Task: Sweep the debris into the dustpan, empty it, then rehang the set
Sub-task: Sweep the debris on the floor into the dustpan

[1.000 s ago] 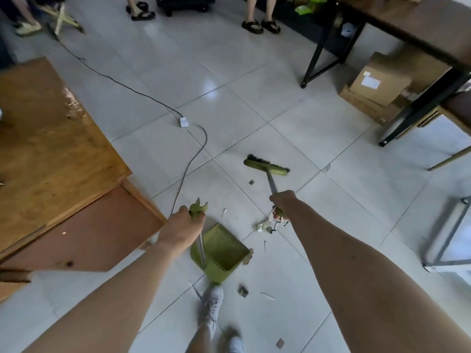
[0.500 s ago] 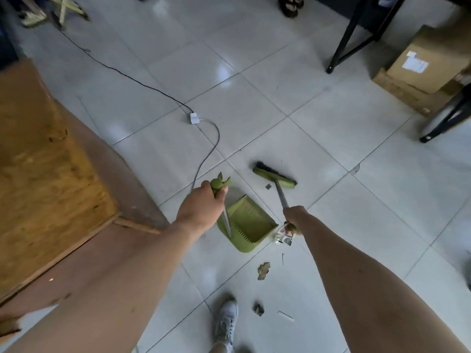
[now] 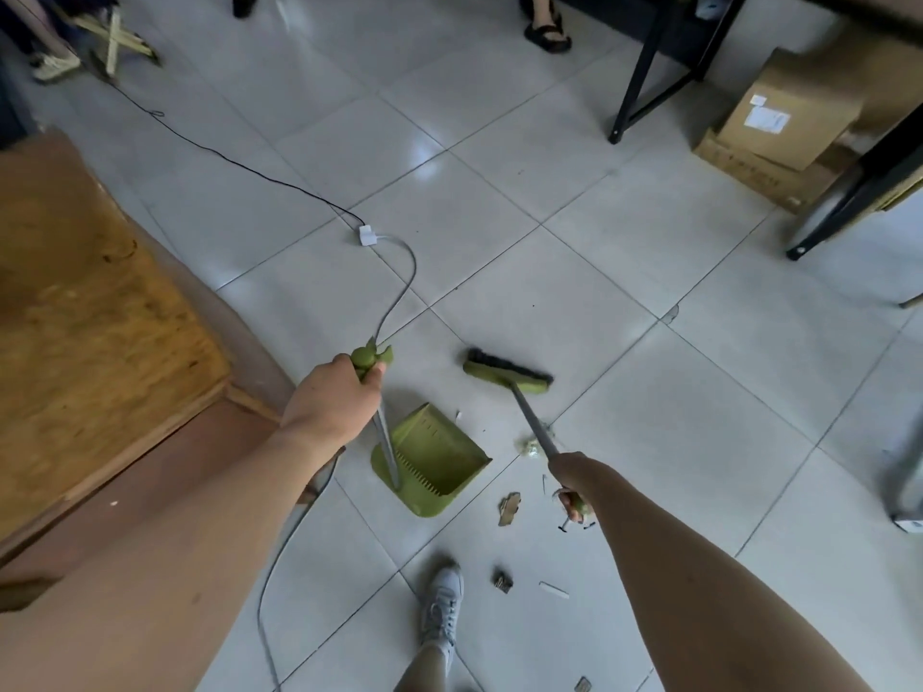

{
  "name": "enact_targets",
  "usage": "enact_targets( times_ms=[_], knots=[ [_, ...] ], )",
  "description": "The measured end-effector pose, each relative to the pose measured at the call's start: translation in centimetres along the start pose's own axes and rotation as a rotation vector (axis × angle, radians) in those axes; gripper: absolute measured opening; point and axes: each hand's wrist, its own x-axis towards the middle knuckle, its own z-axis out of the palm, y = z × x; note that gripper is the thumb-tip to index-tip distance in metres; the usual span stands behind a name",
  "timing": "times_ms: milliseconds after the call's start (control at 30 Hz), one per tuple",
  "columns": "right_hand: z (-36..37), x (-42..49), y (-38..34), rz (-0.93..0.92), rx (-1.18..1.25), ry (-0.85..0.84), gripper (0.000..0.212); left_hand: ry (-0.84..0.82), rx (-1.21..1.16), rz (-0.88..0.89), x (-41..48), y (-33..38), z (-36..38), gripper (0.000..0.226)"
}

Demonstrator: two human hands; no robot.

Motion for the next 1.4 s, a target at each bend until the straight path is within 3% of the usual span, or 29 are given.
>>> enact_targets(
  times_ms=[400,567,767,1000,1167,1333,1400],
  knots=[
    [7.2,-10.3,18.8,-0.110,-0.347,0.087,0.044,0.098,0.040,0.022,-18.6,-5.3,4.9,0.041],
    [8.6,-12.4,23.7,-0.090,-0.360,0.105,0.034,0.092,0.027,0.009,-23.3,-7.4,5.5,0.039],
    [9.8,-14.5,23.6,-0.235,-0.314,0.202,0.014,0.059,-0.018,-0.016,-27.4,-9.9,4.5,0.033],
    [15.0,-16.0,19.6,-0.384,-0.449,0.248,0.026,0.023,-0.051,-0.100,-31.0,-15.2,3.3,0.035],
    [17.8,-15.5,16.6,-0.350,-0.602,0.217,0.033,0.036,-0.030,-0.178,-31.7,-18.9,4.2,0.037],
    [17.6,-14.6,19.7,-0.257,-0.723,0.167,0.017,-0.032,-0.010,-0.154,-31.5,-18.2,5.4,0.036],
    [16.5,-14.0,21.5,-0.243,-0.755,0.164,0.027,-0.029,0.025,-0.104,-31.7,-17.6,5.6,0.035]
  ],
)
